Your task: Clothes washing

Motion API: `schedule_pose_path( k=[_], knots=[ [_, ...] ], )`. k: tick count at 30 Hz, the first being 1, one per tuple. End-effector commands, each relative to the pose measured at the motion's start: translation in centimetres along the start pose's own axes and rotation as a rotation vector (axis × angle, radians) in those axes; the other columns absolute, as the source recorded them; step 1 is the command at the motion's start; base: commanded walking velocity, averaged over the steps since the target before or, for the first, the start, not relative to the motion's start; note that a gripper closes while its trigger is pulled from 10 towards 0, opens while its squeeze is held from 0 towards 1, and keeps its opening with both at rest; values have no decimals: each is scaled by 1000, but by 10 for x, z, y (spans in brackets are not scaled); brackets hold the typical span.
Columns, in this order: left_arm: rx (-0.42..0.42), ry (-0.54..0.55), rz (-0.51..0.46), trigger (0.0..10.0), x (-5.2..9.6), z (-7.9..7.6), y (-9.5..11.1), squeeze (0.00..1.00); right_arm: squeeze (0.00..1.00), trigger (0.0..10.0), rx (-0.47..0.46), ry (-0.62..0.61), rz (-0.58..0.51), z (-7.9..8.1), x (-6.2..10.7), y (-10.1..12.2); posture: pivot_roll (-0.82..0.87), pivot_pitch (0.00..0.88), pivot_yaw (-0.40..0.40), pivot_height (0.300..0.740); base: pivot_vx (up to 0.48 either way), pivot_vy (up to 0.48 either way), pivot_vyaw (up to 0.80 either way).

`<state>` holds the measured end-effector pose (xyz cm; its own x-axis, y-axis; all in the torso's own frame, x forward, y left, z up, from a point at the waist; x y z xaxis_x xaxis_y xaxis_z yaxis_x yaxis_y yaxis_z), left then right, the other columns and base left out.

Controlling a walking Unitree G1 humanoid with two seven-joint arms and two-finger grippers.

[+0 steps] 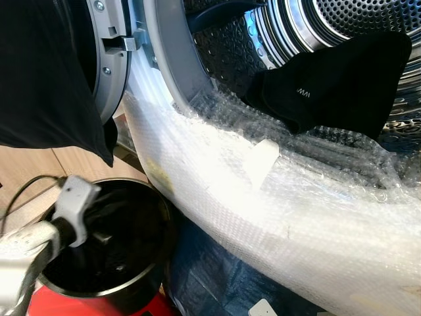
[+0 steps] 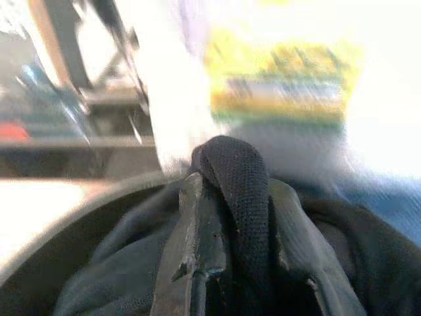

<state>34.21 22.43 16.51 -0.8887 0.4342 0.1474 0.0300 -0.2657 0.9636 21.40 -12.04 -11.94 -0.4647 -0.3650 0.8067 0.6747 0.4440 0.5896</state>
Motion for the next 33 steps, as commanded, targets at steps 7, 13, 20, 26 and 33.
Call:
schedule_pose_path(
  k=[7,13,20,26,33],
  knots=[
    [41,-142,-26,0,7,-22,1,0,0,10000,-17,-20,21,-4,3,-9,90,36,-48,740,0,0,0],
    [31,-223,129,0,35,-29,-34,0,0,10000,-7,-1,41,2,3,-17,116,36,-56,740,0,0,0],
    [19,-52,140,10000,38,-4,-37,0,0,10000,-11,-4,34,1,3,-14,123,44,-60,740,0,0,0],
    [112,208,125,10000,26,28,-40,0,0,10000,-12,-8,31,0,3,-13,115,46,-61,740,0,0,0],
    [83,10,151,10000,32,1,-41,1000,0,10000,-23,-18,27,-3,3,-13,104,49,-60,740,0,0,0]
  ],
)
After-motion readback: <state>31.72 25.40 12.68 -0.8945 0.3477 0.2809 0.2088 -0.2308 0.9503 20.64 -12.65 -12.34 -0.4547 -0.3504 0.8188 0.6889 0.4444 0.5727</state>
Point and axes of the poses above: a point about 5 cm out from each wrist's last joint towards the gripper, its own x axis pointing back from the gripper into the wrist, its own y axis along the axis of the wrist's last joint, z = x × y, the point moved 5 cm from there along -x, pointing out of the wrist towards the gripper
